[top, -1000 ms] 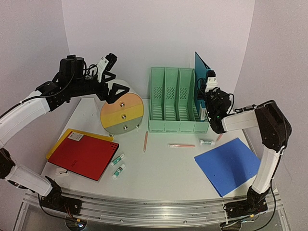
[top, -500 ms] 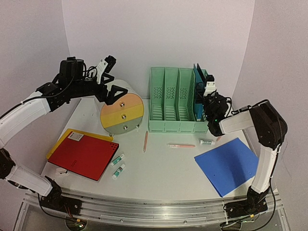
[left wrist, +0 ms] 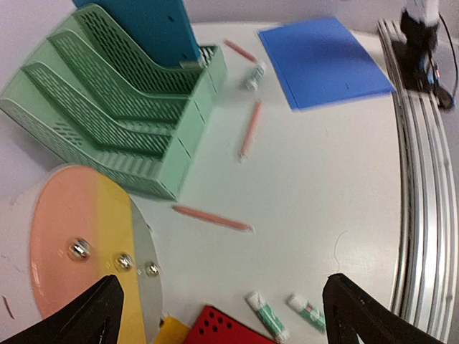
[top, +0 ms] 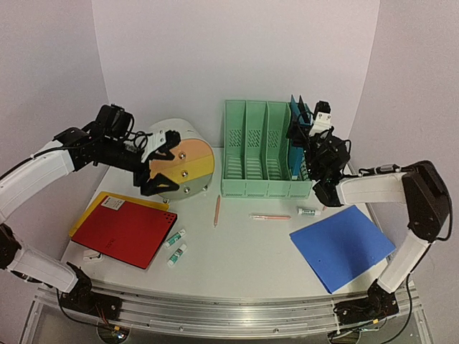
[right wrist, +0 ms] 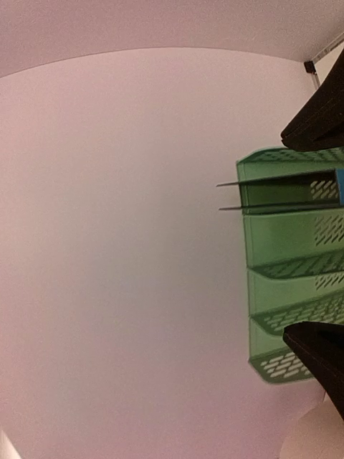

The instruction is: Organize the desk

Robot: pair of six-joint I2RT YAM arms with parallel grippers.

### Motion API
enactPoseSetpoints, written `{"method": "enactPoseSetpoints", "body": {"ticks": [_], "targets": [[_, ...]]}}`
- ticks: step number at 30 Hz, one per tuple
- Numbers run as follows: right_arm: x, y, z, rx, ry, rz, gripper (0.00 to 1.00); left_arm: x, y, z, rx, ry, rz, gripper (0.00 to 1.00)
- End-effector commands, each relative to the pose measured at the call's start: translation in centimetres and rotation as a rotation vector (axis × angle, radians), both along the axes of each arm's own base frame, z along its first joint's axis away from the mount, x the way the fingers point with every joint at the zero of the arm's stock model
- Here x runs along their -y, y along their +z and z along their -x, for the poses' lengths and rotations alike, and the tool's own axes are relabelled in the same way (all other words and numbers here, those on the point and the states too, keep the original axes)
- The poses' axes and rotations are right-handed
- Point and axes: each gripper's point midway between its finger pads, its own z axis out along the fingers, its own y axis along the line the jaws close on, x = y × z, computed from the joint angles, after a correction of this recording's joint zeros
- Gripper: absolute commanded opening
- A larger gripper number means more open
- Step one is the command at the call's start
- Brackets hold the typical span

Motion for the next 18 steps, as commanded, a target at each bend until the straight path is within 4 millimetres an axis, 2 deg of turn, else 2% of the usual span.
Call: {"method": "enactPoseSetpoints", "body": {"ticks": [1,2,6,10,13,18], "targets": [[-2.4,2.7,3.0,-0.073,0.039,-0.055,0.84,-6.2,-7.1,6.5,0.027,-0.138,-0.291,0.97],[-3.1,2.4,3.5,-0.095,0.069,-0.049,0.84,-7.6,-8.8,7.1,0.067,-0.132,-0.345,0.97],[-5.3,2.3,5.7,-0.155,0.17,-0.047,0.84,-11.4,-12.7,8.4,0.21,-0.123,-0.486,1.0],[-6.8,1.8,7.3,-0.2,0.234,-0.056,0.84,-14.0,-17.4,10.2,0.279,-0.193,-0.603,1.0],[-7.8,1.7,8.3,-0.212,0.27,-0.049,0.84,-14.8,-19.4,9.7,0.343,-0.181,-0.648,1.0],[-8.8,2.0,9.7,-0.211,0.292,-0.032,0.84,-14.6,-21.2,9.0,0.393,-0.171,-0.644,1.0]]}}
